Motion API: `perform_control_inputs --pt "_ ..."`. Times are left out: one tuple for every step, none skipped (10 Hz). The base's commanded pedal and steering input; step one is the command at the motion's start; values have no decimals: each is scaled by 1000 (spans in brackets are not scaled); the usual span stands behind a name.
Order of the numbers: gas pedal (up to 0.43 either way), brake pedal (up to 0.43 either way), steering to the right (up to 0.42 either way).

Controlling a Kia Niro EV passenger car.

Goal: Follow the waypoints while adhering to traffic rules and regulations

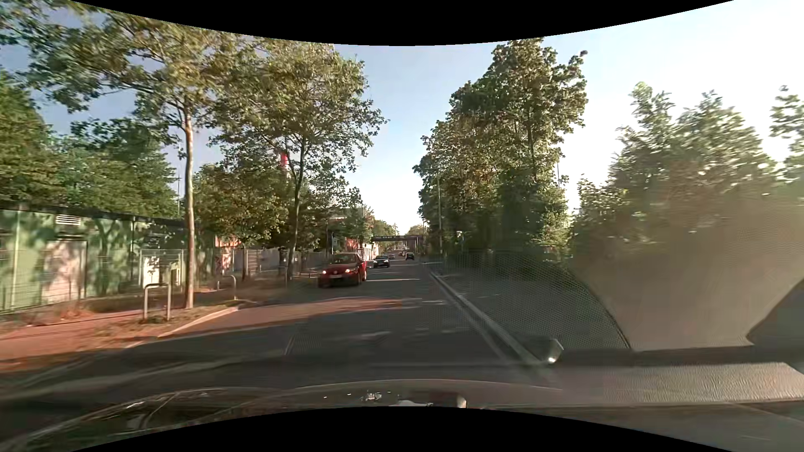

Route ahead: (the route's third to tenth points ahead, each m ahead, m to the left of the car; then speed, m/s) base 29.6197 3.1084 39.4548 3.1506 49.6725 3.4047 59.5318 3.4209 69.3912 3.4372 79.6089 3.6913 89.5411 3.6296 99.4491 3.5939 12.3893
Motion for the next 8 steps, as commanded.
perform_control_inputs --pt "67 0 -2" --pt "67 0 -2" --pt "67 0 -2" --pt "67 0 -3" --pt "67 0 -3" --pt "67 0 -4" --pt "67 0 -7" --pt "67 0 -7"
